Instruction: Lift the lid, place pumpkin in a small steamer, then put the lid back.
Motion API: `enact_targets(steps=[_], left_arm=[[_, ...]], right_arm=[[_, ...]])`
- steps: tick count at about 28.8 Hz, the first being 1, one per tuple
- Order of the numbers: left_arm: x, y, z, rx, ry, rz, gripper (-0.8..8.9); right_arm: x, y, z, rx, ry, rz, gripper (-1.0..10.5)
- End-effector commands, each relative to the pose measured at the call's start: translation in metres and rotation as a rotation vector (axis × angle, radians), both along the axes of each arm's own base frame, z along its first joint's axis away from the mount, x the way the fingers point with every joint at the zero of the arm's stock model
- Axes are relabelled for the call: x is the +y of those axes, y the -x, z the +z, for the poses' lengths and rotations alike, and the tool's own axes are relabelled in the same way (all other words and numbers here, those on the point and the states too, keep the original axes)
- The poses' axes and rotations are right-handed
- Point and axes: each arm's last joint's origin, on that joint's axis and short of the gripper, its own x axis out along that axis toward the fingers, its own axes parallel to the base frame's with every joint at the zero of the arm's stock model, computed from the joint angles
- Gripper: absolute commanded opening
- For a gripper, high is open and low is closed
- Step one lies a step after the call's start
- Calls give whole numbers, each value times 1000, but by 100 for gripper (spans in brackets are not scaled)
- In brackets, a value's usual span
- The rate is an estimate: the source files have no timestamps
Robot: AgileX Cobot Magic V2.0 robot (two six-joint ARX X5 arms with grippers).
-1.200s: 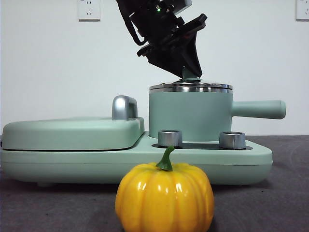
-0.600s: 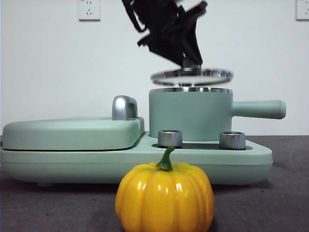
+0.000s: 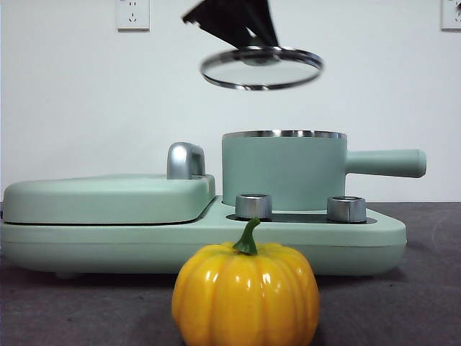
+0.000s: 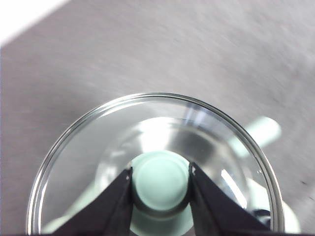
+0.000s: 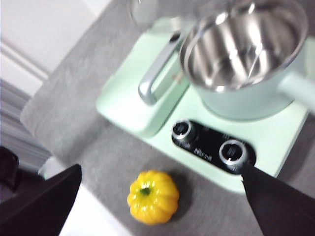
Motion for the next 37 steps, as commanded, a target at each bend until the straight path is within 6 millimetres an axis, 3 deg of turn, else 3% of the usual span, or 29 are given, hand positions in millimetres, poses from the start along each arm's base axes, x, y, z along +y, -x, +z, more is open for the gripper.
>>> enact_targets(steps=[1, 9, 18, 26, 37], left_arm=[[18, 1, 28, -86, 51, 29, 15], [97, -23, 46, -124, 58, 239, 15], [152, -41, 45, -113, 60, 406, 15], [180, -47, 45, -111, 57, 483, 15], [185, -48, 45, -112, 56, 497, 15]], right_arm=[[14, -10, -1, 70, 11, 31, 518], [102, -38, -22, 258, 241, 187, 518], [166, -47, -50, 367, 491, 252, 518], [194, -49, -86, 450, 604, 285, 518], [215, -54, -118, 431, 689, 280, 518]])
